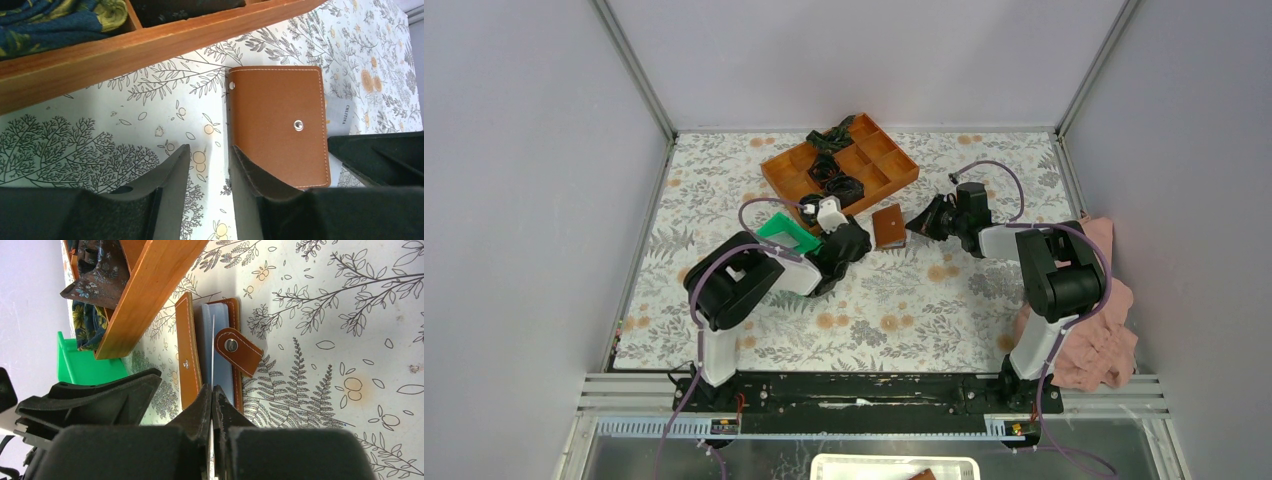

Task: Put the credit cards into the card holder
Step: Open the card holder at the center of the board.

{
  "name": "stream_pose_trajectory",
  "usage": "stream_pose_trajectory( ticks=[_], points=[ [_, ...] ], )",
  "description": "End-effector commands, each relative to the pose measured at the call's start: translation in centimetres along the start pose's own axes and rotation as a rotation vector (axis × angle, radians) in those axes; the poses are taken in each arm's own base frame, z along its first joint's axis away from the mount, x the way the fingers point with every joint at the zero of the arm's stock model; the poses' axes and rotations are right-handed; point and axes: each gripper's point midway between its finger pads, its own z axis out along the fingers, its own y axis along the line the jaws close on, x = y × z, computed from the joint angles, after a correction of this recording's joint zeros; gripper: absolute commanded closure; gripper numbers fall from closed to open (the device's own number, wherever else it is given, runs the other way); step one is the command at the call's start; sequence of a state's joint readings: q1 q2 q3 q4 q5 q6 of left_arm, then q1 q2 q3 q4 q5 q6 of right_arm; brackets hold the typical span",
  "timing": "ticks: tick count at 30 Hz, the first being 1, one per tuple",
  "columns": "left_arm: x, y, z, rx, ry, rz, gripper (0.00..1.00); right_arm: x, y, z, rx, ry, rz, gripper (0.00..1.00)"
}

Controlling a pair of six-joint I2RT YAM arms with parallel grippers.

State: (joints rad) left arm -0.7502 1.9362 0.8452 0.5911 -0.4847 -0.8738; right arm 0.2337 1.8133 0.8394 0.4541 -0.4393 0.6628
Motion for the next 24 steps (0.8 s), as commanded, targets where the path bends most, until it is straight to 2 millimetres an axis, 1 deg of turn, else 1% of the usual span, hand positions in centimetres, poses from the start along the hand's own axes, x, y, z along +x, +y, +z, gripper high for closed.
stream_pose_trajectory(
  ticks=[1, 5, 9, 14, 16, 18, 22, 24],
  points=[
    [-1.7, -1.3, -0.1, 0.049, -0.029, -0.161, 0.62, -0.8, 1.5, 0.0, -0.053, -0.008, -0.044, 1.0],
    [-1.3, -1.6, 0.6, 0.023, 0.01, -0.128, 0.76, -0.8, 1.7, 0.0, -0.053, -0.004, -0.052, 1.0],
    [-0.5, -1.6, 1.4, -0.008, 0.056, -0.066, 0.77, -0.8, 1.7, 0.1, -0.052, 0.002, -0.063, 1.0],
    [0.5, -1.0, 2.4, -0.059, 0.097, 0.002, 0.78, -0.6, 2.1, 0.3, -0.057, 0.012, -0.077, 1.0],
    [0.7, -0.5, 2.6, -0.095, 0.108, 0.022, 0.8, -0.5, 2.3, 0.4, -0.059, 0.014, -0.082, 1.0],
    [0.9, 0.2, 2.6, -0.128, 0.113, 0.038, 0.81, -0.5, 2.5, 0.4, -0.062, 0.018, -0.089, 1.0],
    [0.5, 1.5, 2.1, -0.174, 0.088, 0.025, 0.83, -0.3, 2.7, 0.6, -0.063, 0.024, -0.098, 1.0],
    [0.5, 1.7, 2.0, -0.181, 0.084, 0.023, 0.83, -0.1, 2.7, 0.7, -0.063, 0.029, -0.101, 1.0]
  ],
)
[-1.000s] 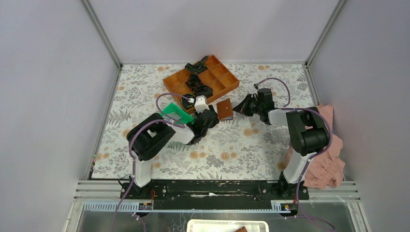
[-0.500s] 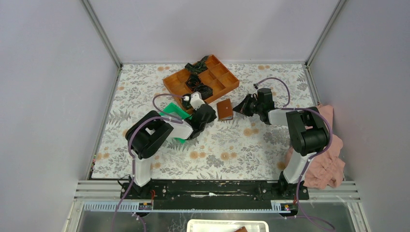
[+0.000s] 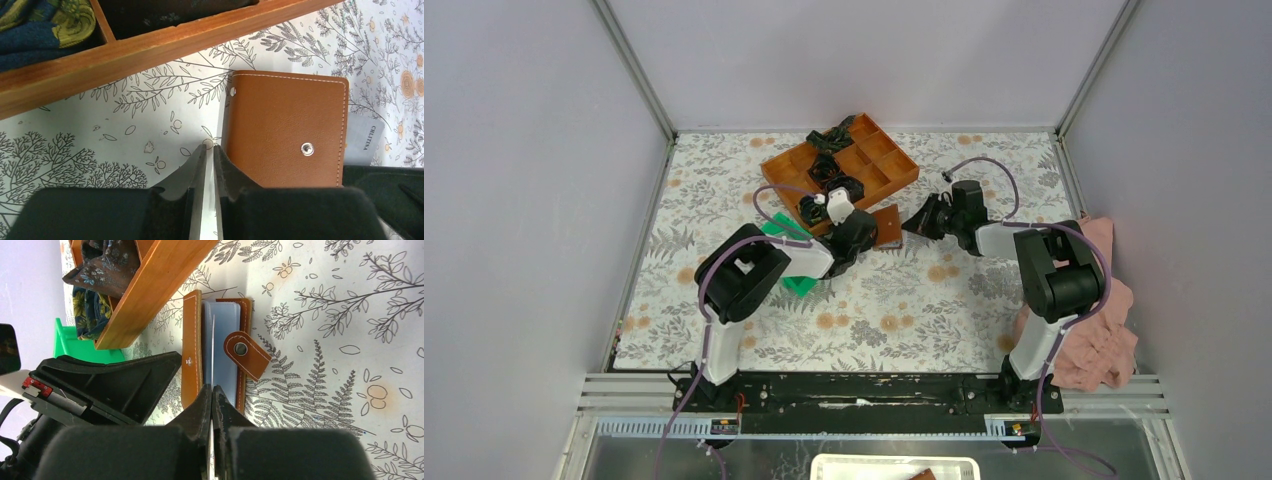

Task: Put the credit cards into the card holder
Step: Open the card holder at the center of the board.

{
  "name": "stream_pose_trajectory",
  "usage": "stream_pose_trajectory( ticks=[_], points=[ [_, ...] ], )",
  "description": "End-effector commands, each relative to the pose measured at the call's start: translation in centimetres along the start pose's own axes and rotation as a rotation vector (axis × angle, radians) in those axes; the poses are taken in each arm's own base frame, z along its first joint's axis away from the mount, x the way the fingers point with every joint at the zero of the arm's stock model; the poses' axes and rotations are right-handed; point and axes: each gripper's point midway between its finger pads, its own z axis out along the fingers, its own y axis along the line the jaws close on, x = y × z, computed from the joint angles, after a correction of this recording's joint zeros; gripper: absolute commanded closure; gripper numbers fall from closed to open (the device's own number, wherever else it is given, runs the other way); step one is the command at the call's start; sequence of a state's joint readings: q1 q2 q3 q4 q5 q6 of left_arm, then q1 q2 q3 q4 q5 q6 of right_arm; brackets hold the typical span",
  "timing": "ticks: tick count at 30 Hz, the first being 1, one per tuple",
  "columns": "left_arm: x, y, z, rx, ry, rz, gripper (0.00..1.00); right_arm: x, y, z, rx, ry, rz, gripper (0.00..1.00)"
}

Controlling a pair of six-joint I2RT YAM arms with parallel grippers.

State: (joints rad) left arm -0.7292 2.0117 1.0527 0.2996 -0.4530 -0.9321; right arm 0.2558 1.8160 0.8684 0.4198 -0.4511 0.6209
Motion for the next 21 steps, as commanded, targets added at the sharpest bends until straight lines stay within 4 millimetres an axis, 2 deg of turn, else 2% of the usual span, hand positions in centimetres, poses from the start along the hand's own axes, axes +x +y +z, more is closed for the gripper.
stream_pose_trajectory(
  ticks=[1, 9, 16, 21],
  points=[
    [-0.2, 1.9, 0.0, -0.074, -0.018, 0.015, 0.83, -0.6, 1.8, 0.4, -0.048, 0.0, -0.053, 1.0],
    [0.8, 1.0, 1.2, -0.068, 0.043, 0.087, 0.89, -0.3, 2.0, 0.4, -0.048, 0.014, -0.08, 1.0],
    [1.8, 0.9, 1.4, -0.043, 0.086, 0.113, 0.89, -0.3, 3.6, 0.3, -0.103, 0.012, -0.105, 1.0],
    [2.7, 0.0, 1.3, 0.017, 0.132, 0.125, 0.89, -0.6, 4.4, -0.2, -0.121, -0.001, -0.121, 1.0]
  ],
)
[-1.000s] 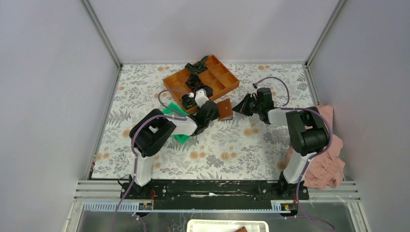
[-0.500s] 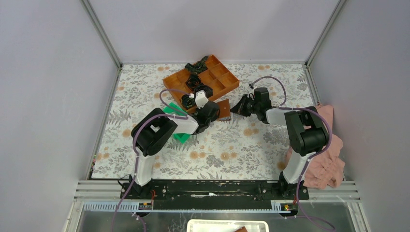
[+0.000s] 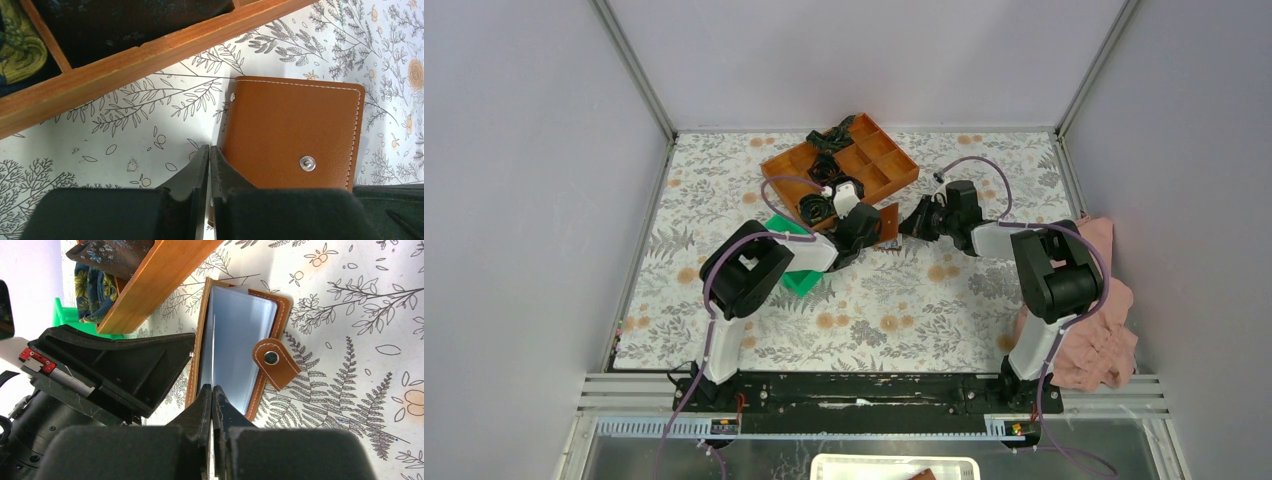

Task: Put the credit cards into the card holder
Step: Open the card holder at the center of the board.

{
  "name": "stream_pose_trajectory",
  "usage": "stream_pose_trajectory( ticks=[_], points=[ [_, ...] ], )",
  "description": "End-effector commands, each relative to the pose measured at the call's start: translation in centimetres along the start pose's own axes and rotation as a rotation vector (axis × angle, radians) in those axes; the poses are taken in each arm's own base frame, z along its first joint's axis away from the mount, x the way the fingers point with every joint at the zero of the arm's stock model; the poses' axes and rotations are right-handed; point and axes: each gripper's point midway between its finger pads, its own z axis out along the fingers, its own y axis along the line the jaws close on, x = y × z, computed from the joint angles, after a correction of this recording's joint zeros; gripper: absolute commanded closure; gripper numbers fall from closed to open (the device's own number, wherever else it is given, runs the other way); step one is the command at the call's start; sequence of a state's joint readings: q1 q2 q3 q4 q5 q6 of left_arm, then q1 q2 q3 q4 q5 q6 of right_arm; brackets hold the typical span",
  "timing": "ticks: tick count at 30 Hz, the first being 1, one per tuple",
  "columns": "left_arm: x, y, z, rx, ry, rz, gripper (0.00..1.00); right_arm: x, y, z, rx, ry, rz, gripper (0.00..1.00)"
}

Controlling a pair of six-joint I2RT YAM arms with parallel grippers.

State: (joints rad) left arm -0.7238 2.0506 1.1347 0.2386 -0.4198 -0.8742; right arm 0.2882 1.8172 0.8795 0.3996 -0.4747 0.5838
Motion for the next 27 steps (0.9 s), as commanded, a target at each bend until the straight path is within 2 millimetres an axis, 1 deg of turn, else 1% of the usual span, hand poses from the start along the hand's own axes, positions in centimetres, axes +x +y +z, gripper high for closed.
stream_pose_trajectory(
  ticks=[1, 6, 12, 14, 16, 22, 27],
  points=[
    [2.9, 0.7, 0.5, 0.024, 0.108, 0.069, 0.89, -2.1, 3.4, -0.6, -0.089, -0.048, -0.082, 1.0],
    [3.8, 0.0, -0.1, 0.084, 0.148, 0.075, 0.9, -1.9, 3.3, -1.4, -0.064, -0.045, -0.1, 1.0],
    [5.6, -1.2, -1.2, 0.149, 0.195, 0.12, 0.9, -1.5, 3.8, -2.4, -0.039, -0.041, -0.127, 1.0],
    [6.1, -1.7, -1.6, 0.164, 0.206, 0.133, 0.9, -1.2, 3.6, -2.6, -0.022, -0.032, -0.132, 1.0],
    [6.7, -2.0, -2.0, 0.178, 0.215, 0.139, 0.9, -1.1, 3.9, -3.2, -0.012, -0.034, -0.151, 1.0],
    [8.1, -2.4, -2.6, 0.207, 0.239, 0.144, 0.89, 0.4, 3.7, -3.5, 0.005, 0.002, -0.167, 1.0],
    [8.6, -2.4, -2.9, 0.221, 0.244, 0.14, 0.89, 1.7, 2.8, -3.2, 0.032, 0.036, -0.162, 1.0]
  ],
)
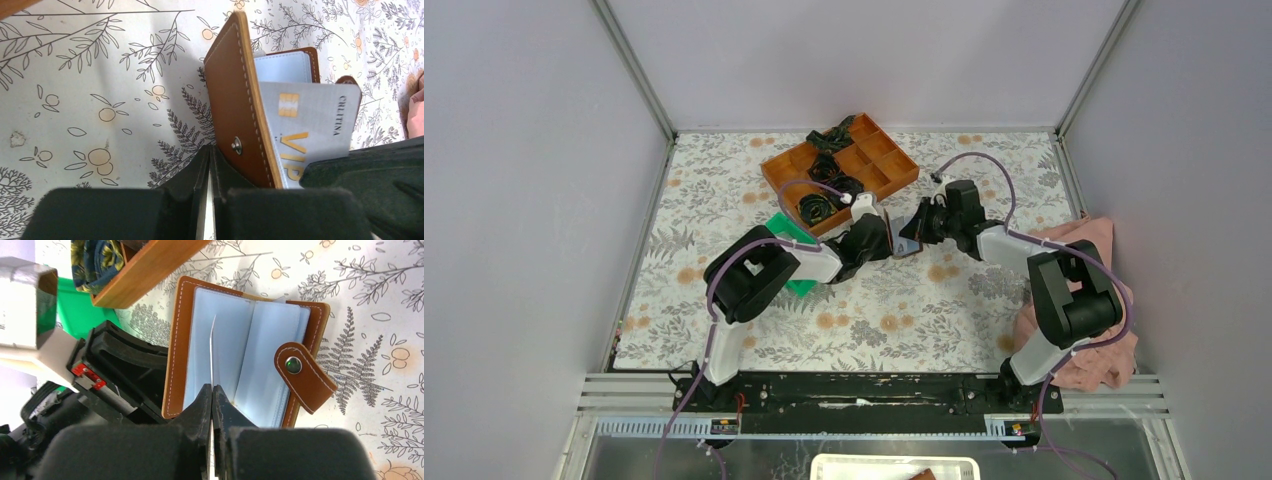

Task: Put the credit cards into the card holder
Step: Open the card holder at the center of the board.

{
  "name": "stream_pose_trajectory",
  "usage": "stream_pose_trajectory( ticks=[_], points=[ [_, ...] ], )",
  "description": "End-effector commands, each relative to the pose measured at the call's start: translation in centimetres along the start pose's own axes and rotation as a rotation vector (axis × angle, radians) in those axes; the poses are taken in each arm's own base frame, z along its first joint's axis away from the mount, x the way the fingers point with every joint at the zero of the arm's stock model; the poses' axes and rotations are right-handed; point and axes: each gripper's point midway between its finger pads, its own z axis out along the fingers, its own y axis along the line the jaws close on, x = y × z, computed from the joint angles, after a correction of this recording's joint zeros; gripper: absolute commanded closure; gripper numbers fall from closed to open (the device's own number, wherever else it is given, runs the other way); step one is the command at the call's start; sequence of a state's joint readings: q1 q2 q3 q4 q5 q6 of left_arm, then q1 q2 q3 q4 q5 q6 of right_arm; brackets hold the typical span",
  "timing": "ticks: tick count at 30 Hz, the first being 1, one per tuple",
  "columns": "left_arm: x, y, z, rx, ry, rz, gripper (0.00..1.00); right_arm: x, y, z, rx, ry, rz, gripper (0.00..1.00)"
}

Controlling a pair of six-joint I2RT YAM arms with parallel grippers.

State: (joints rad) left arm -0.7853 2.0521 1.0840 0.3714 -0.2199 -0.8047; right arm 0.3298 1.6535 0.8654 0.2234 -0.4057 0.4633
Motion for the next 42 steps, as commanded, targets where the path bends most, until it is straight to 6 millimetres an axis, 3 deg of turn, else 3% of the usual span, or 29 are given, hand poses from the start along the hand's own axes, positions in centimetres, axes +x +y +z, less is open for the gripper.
stream_pose_trajectory(
  ticks=[1, 14, 26, 34, 42],
  points=[
    [4.5, 1.5, -0.6, -0.005, 0.127, 0.047, 0.89, 1.3, 1.0, -0.2, -0.018, 0.032, -0.033, 1.0],
    [6.2, 0.6, 0.2, 0.05, 0.175, 0.046, 0.87, 3.1, 0.9, 1.2, 0.111, 0.107, -0.141, 1.0],
    [6.8, -0.5, 0.1, 0.113, 0.199, 0.046, 0.85, 2.6, 3.0, 1.7, 0.234, 0.128, -0.302, 1.0],
    [7.2, 1.1, -1.6, 0.074, 0.207, 0.063, 0.77, 3.8, 2.3, 2.6, 0.329, 0.174, -0.39, 1.0],
    [6.9, 2.8, -4.7, 0.029, 0.2, 0.049, 0.73, 5.5, 1.0, 3.9, 0.397, 0.237, -0.437, 1.0]
  ],
)
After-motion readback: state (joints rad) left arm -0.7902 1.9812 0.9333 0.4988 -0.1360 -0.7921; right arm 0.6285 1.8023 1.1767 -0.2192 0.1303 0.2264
